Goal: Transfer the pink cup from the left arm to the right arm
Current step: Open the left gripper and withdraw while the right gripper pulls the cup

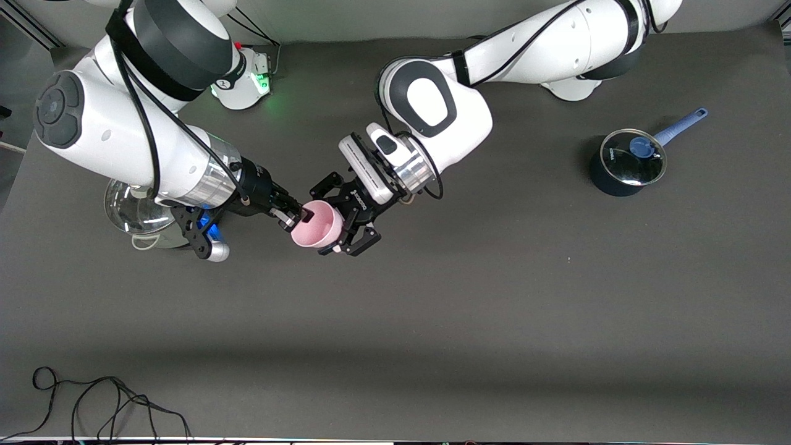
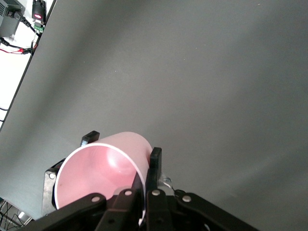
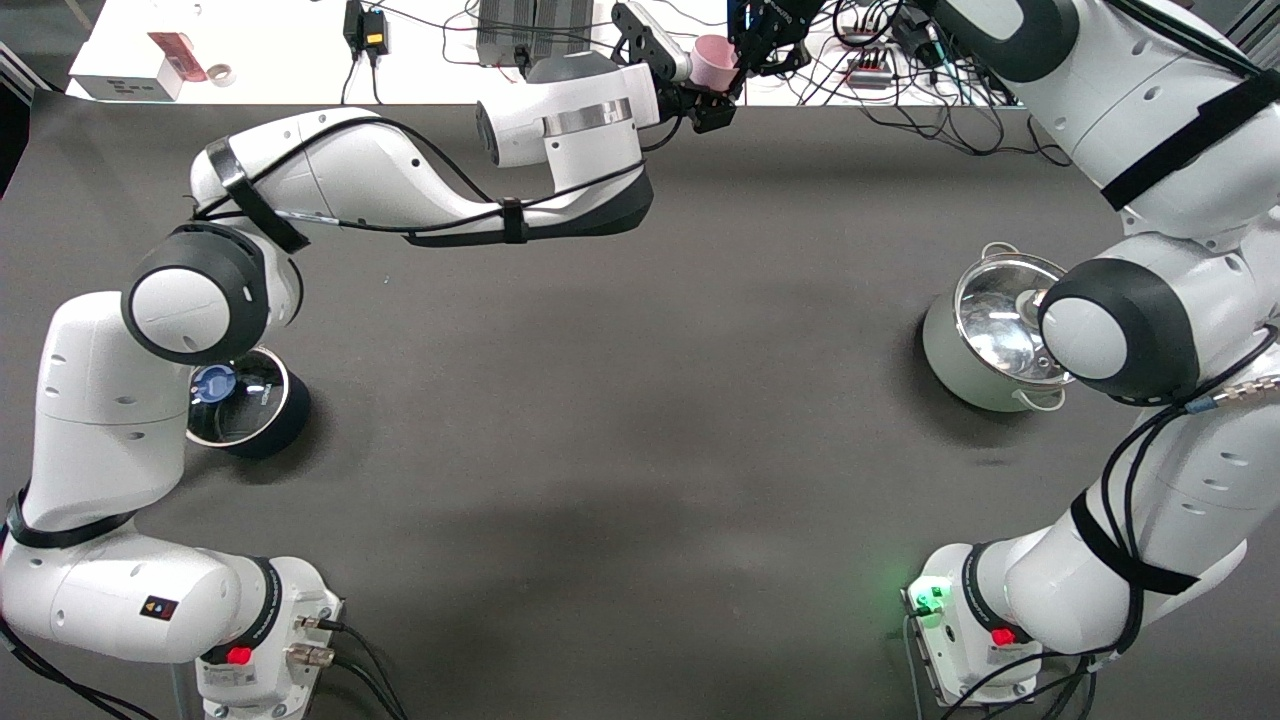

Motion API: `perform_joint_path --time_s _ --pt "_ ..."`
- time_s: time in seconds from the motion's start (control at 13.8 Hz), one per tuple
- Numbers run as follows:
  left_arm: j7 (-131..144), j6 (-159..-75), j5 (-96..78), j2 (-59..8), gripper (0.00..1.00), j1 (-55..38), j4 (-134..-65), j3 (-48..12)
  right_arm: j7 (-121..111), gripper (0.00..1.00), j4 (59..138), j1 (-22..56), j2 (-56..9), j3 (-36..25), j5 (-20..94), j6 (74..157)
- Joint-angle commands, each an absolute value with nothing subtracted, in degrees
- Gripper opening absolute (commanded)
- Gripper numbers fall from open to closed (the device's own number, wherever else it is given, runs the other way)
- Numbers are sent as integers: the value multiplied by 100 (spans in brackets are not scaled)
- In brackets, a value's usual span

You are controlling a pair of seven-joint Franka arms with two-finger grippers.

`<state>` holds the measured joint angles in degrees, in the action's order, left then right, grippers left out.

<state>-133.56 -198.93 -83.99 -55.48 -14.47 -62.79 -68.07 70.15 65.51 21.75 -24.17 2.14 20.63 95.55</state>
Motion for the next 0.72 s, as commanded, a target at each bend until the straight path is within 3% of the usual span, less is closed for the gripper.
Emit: perform_joint_path --time_s 0.0,0.22,0.29,0.36,0.65 --pt "-13254 -19978 -8455 -5476 0 -1556 -6152 -6724 7075 0 6434 2197 -2443 220 2030 9571" --pt "-13263 -19978 -8446 -5476 0 -1556 -6152 -6697 7075 0 6416 2197 -2443 220 2022 9571" --pt "-13263 -19978 -8333 -5484 89 -1547 -6161 -6662 7066 0 6407 2197 -2443 220 1978 9580" --pt "-13245 -19969 -8280 -5484 100 -1529 -6187 -6662 7058 0 6407 2197 -2443 220 1969 9580" --pt "-13262 -19969 -8244 -5484 100 -1451 -6222 -6653 7049 0 6398 2189 -2443 220 1838 9693"
